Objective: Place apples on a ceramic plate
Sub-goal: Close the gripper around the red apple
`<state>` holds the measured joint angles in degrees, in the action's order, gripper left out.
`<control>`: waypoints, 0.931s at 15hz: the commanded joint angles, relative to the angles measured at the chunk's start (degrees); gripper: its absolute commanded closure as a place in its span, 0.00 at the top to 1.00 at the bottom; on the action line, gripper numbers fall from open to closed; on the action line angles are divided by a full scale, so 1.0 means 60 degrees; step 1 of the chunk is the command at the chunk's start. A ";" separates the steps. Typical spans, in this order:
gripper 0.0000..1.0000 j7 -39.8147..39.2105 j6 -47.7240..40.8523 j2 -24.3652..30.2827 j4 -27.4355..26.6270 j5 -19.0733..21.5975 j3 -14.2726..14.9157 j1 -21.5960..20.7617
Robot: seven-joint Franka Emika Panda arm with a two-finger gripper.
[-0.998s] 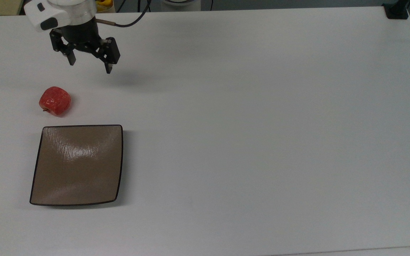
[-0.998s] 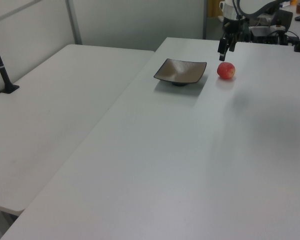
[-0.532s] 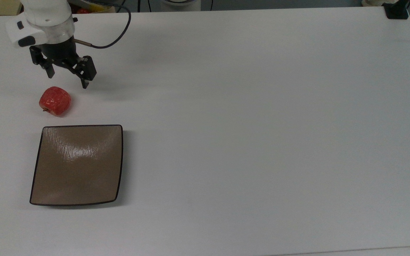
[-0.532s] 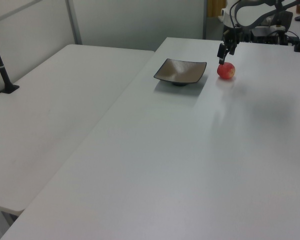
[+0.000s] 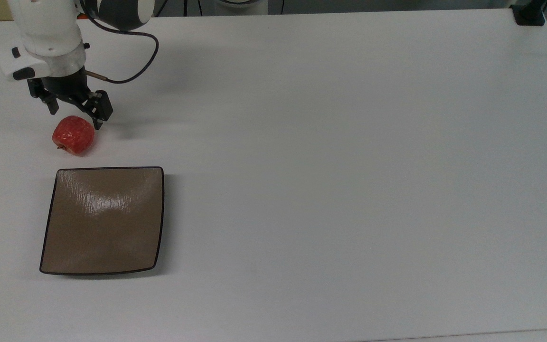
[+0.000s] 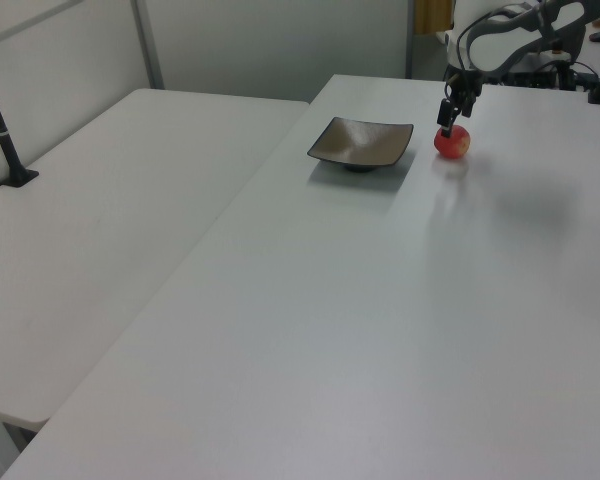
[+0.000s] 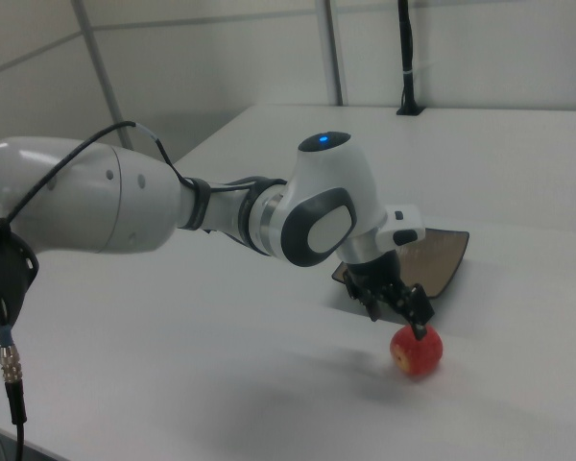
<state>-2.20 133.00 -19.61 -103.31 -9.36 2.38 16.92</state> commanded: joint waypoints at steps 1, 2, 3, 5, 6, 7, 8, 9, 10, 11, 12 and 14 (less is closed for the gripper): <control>1.00 -0.0132 0.0391 -0.0379 0.0138 -0.0241 0.0058 0.0065; 1.00 -0.0132 0.0406 -0.0481 0.0167 -0.0358 0.0058 0.0066; 1.00 -0.0132 0.0406 -0.0555 0.0342 -0.0374 0.0058 0.0066; 1.00 -0.0132 0.0406 -0.0760 0.0446 -0.0491 0.0058 0.0080; 0.89 -0.0146 0.0406 -0.0790 0.0446 -0.0578 0.0058 0.0109; 0.71 -0.0132 0.0406 -0.0833 0.0446 -0.0695 0.0058 0.0138; 0.61 -0.0146 0.0406 -0.0877 0.0446 -0.0740 0.0058 0.0124; 0.57 -0.0146 0.0406 -0.0907 0.0446 -0.0755 0.0058 0.0124; 0.56 -0.0146 0.0406 -0.0893 0.0446 -0.0740 0.0058 0.0124; 0.56 -0.0132 0.0406 -0.0878 0.0461 -0.0726 0.0058 0.0139; 0.56 -0.0132 0.0406 -0.0834 0.0461 -0.0711 0.0058 0.0139; 0.56 -0.0103 0.0406 -0.0572 0.0490 -0.0609 0.0044 0.0139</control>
<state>-2.20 134.47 -24.44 -100.66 -12.96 2.39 17.80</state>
